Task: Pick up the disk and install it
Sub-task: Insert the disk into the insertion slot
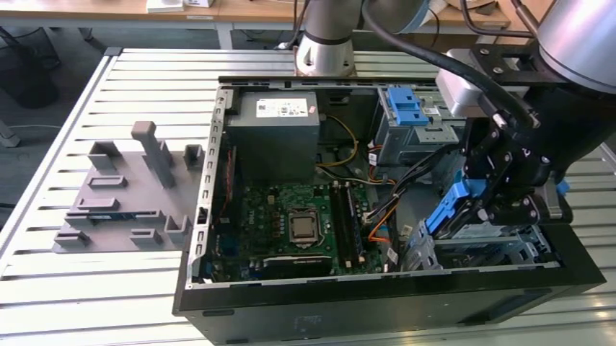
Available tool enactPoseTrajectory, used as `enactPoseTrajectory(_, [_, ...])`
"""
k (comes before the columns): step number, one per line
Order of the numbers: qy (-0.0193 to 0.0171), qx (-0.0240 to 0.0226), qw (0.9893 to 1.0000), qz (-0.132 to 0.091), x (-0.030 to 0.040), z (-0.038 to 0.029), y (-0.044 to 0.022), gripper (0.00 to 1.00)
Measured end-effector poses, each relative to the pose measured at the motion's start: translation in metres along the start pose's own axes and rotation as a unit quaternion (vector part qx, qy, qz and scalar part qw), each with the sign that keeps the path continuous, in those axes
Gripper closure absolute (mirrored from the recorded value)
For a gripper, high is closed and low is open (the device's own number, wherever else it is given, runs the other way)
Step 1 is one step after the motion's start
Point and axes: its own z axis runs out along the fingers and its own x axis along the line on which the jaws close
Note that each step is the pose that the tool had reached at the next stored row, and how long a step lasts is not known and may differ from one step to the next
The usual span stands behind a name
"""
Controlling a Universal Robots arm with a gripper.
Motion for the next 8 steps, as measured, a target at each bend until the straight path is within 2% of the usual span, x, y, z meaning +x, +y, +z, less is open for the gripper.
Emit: enactPoseTrajectory(8, [-0.0001,0.0,1.0,0.0,0.0001,0.0036,0.0,0.64])
